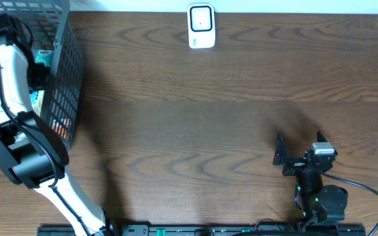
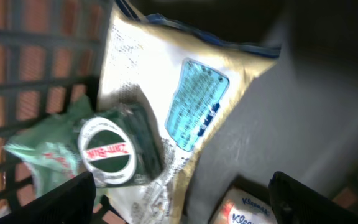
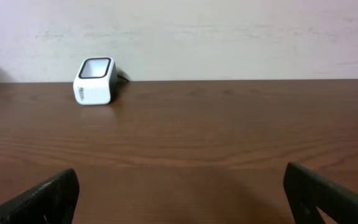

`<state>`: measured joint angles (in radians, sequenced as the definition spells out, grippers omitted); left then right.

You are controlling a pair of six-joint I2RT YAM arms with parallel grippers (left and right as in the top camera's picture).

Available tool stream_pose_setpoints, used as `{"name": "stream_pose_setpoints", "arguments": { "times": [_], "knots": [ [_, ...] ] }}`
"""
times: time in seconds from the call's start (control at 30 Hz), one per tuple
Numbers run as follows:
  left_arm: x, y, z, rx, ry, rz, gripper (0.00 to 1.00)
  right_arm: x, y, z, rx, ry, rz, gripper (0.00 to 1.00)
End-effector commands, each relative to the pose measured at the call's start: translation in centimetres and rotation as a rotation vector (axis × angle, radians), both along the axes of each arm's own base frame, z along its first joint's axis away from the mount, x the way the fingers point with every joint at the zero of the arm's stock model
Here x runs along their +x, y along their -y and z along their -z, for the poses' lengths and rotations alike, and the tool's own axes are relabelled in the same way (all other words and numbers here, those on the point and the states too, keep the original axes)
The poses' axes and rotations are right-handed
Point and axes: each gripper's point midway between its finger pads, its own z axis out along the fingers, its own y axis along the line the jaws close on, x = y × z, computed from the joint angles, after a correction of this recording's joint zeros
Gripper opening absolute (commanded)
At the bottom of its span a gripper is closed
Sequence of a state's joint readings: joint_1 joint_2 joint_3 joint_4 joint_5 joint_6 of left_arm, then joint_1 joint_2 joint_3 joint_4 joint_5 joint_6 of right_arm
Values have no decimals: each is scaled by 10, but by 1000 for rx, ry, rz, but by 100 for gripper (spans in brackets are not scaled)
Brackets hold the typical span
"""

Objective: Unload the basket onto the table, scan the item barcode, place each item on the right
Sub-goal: 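Raise the left gripper and reach into the grey basket, then grasp the yellow-white snack bag in the basket with the left gripper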

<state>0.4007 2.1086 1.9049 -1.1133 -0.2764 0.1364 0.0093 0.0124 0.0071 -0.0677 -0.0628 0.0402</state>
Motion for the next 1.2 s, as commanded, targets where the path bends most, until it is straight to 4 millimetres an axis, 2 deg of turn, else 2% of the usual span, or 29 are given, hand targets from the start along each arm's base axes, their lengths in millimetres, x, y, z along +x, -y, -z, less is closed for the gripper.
{"name": "stream_pose_setpoints", "arguments": {
  "times": [0.0,0.2,0.33,0.5,0.67,0.9,1.0,1.07,1.17],
  "knots": [
    [-17,-10,20,23,-79,-13,88,0,5,0,4,1,20,99],
    [-30,-19,37,13,-100,-36,85,0,5,0,3,1,20,99],
    [-26,-19,43,20,-102,20,83,0,5,0,4,1,20,99],
    [-12,-10,47,36,-110,133,83,0,5,0,4,1,20,99],
    [-8,-14,52,139,-151,167,82,0,5,0,3,1,20,99],
    [-13,-13,76,143,-205,204,68,0,5,0,4,1,20,99],
    [-12,-13,86,137,-220,212,65,0,5,0,4,1,20,99],
    [-11,-14,89,138,-218,212,58,0,5,0,4,1,20,99],
    [-10,-19,90,165,-223,203,41,0,5,0,4,1,20,99]
  ]
}}
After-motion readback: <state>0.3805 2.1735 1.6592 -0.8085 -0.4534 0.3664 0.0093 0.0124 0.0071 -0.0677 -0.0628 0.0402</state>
